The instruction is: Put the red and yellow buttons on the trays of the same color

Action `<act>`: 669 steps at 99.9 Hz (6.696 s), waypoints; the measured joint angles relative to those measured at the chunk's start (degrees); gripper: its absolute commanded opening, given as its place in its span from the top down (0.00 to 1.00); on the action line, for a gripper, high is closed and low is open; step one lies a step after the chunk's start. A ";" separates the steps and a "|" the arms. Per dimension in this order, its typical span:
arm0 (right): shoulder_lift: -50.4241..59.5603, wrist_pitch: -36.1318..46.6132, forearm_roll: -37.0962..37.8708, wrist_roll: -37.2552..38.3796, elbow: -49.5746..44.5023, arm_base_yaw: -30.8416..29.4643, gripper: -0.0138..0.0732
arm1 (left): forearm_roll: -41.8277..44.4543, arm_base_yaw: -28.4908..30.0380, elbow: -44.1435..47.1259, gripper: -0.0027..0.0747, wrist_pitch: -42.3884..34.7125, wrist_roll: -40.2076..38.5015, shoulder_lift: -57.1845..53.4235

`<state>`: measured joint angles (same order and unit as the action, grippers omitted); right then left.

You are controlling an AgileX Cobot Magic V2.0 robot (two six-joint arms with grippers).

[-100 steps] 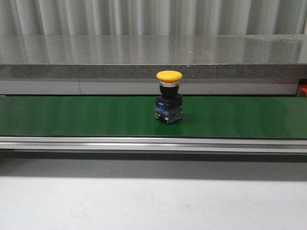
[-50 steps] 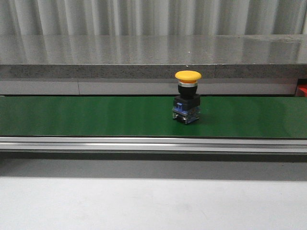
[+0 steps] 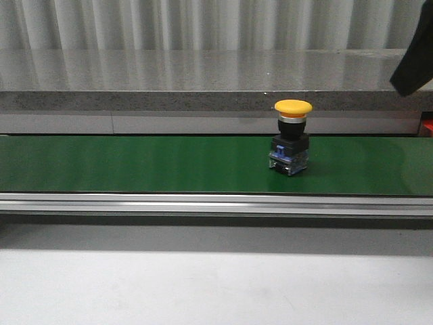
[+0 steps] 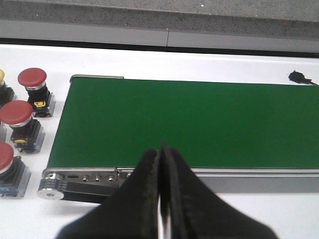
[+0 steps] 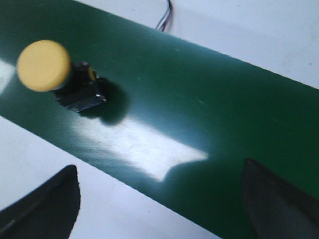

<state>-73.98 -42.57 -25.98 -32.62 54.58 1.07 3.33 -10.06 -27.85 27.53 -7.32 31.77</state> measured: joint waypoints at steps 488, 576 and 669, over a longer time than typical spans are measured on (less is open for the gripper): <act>34.92 13.76 5.88 15.42 -16.91 -6.24 0.92 | 0.00 0.00 0.00 0.99 0.00 0.00 0.00; 34.92 13.68 5.88 15.42 -16.91 -6.24 0.92 | 13.33 11.07 -5.60 0.16 2.59 -23.20 6.68; 34.92 13.42 5.88 15.42 -16.91 -6.24 0.92 | 8.46 27.42 -21.10 0.16 2.60 -23.97 52.82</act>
<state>-39.06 -29.15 -20.09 -17.20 37.67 -5.18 11.79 17.35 -48.95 30.13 -31.28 84.59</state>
